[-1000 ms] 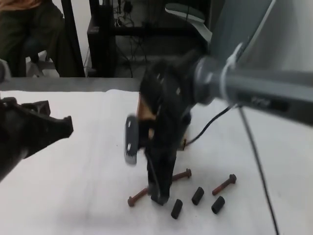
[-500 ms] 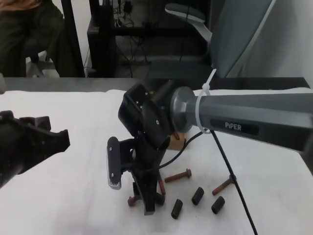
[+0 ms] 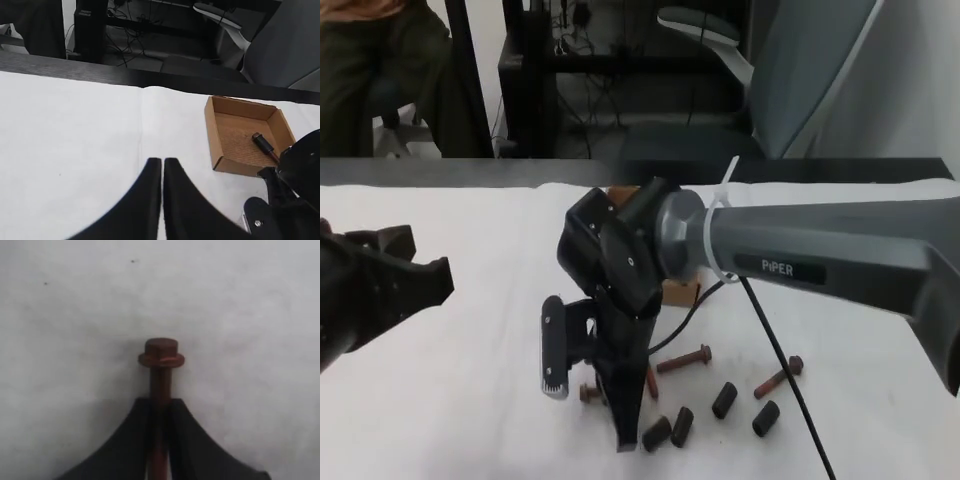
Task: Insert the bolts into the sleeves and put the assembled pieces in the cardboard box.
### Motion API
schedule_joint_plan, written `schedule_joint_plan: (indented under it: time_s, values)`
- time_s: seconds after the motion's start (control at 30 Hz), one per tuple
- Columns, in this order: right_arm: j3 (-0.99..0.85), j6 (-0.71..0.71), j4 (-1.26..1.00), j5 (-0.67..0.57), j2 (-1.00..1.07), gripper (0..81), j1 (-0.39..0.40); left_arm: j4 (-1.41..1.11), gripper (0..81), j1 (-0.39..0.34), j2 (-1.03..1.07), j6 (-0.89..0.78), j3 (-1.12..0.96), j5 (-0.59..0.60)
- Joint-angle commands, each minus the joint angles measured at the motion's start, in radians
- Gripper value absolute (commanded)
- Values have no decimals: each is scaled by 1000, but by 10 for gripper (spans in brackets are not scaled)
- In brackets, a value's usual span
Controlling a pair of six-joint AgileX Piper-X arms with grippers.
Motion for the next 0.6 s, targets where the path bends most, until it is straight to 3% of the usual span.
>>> schedule_joint_plan:
  time_s: [0.0, 0.17, 0.33, 0.47, 0.57]
  values:
    - [-29, 70, -16, 73, -56, 0, -15, -3, 18, -1, -10, -10, -1, 8]
    - [-29, 183, -88, 97, -202, 0, -68, 26, 18, -1, -10, -21, -1, 68]
    - [-29, 338, -82, 96, -351, 0, -170, 17, 18, -1, 27, 126, -5, 384]
    - [-29, 400, 3, 71, -445, 0, -216, 28, 10, -1, 185, 154, -21, 492]
    - [-27, 424, 68, 71, -496, 0, -218, 29, 133, -23, 336, 175, -57, 580]
